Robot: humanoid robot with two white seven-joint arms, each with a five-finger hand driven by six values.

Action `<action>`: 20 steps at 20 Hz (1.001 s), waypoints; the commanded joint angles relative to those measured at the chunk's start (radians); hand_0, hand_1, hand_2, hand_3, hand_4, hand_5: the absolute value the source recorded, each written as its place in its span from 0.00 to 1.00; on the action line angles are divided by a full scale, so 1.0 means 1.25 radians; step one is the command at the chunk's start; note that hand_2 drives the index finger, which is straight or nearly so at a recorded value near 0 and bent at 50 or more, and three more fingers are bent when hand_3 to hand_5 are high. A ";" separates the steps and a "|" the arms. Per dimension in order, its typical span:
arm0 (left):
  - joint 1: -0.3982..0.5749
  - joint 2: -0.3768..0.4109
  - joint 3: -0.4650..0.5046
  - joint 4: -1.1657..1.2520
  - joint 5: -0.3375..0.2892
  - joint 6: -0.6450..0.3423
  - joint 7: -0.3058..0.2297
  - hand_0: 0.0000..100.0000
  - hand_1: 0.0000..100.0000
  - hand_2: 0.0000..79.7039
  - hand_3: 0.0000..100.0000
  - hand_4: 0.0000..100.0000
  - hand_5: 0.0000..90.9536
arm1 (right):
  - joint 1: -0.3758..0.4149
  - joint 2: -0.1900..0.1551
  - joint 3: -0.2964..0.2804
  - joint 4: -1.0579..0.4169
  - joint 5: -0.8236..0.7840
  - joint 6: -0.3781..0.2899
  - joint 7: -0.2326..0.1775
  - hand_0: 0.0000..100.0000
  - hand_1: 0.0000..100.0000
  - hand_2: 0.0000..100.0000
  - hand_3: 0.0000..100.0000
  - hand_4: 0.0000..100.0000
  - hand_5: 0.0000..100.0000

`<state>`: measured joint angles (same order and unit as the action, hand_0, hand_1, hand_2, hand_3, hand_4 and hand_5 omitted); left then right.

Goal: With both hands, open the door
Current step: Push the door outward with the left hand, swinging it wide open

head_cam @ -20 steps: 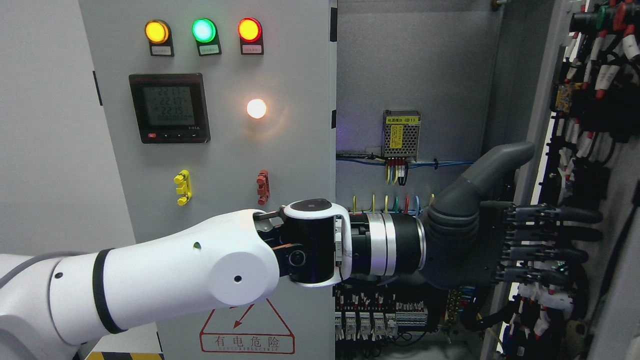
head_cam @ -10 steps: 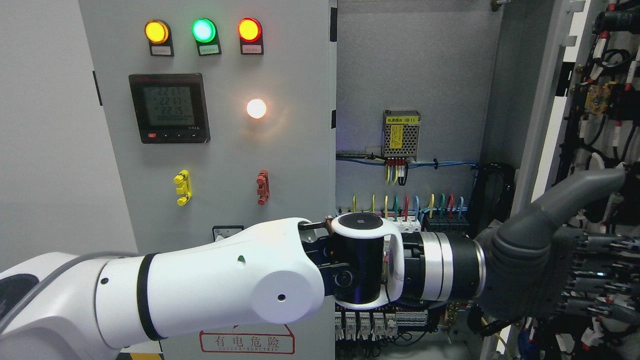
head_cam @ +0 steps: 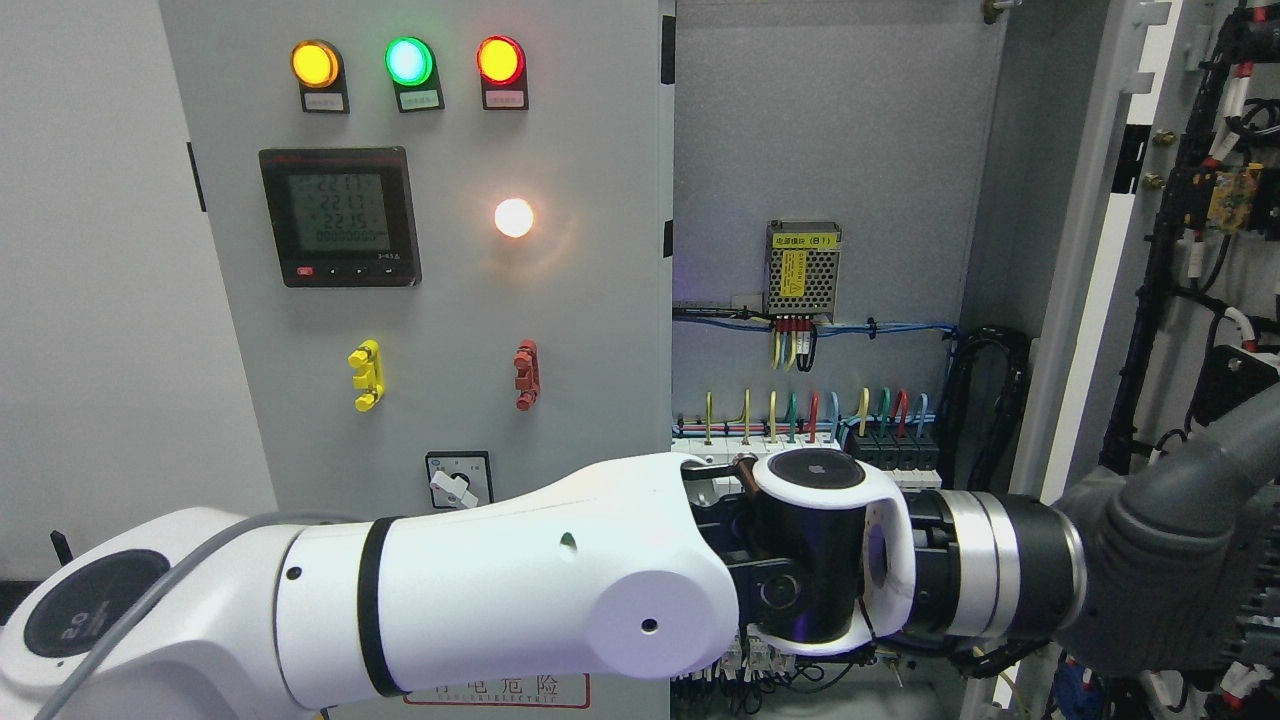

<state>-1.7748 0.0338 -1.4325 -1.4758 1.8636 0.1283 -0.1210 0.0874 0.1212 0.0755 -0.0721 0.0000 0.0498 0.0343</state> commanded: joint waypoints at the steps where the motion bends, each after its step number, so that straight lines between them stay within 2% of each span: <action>1: 0.001 -0.085 0.010 0.043 -0.038 -0.003 0.033 0.00 0.00 0.00 0.00 0.00 0.00 | 0.000 0.000 0.000 0.000 0.004 0.001 0.000 0.38 0.00 0.00 0.00 0.00 0.00; 4: 0.002 -0.087 0.010 0.044 -0.038 -0.008 0.055 0.00 0.00 0.00 0.00 0.00 0.00 | 0.000 0.000 0.000 0.000 0.004 0.001 0.000 0.38 0.00 0.00 0.00 0.00 0.00; 7: 0.004 -0.090 0.008 0.048 -0.039 -0.018 0.098 0.00 0.00 0.00 0.00 0.00 0.00 | 0.000 0.000 0.000 0.000 0.004 0.001 0.000 0.38 0.00 0.00 0.00 0.00 0.00; 9: 0.004 -0.088 0.008 0.048 -0.038 -0.019 0.103 0.00 0.00 0.00 0.00 0.00 0.00 | 0.000 0.000 0.000 0.000 0.004 0.001 0.000 0.38 0.00 0.00 0.00 0.00 0.00; 13: 0.009 -0.081 0.018 0.044 -0.039 -0.016 0.093 0.00 0.00 0.00 0.00 0.00 0.00 | 0.000 0.000 0.000 0.000 0.004 0.001 0.000 0.38 0.00 0.00 0.00 0.00 0.00; 15: 0.015 -0.068 0.021 0.043 -0.048 -0.009 0.066 0.00 0.00 0.00 0.00 0.00 0.00 | 0.000 0.000 0.000 0.000 0.004 0.001 0.000 0.38 0.00 0.00 0.00 0.00 0.00; 17: 0.038 -0.013 0.022 0.027 -0.053 -0.007 0.027 0.00 0.00 0.00 0.00 0.00 0.00 | 0.000 0.000 0.001 0.000 0.004 0.001 0.000 0.38 0.00 0.00 0.00 0.00 0.00; 20: 0.044 0.088 0.024 -0.010 -0.053 -0.004 0.016 0.00 0.00 0.00 0.00 0.00 0.00 | 0.000 0.000 0.000 0.000 0.004 0.001 0.000 0.38 0.00 0.00 0.00 0.00 0.00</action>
<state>-1.7432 -0.0113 -1.4144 -1.4417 1.8056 0.1145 -0.0792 0.0874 0.1212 0.0755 -0.0721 0.0000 0.0498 0.0343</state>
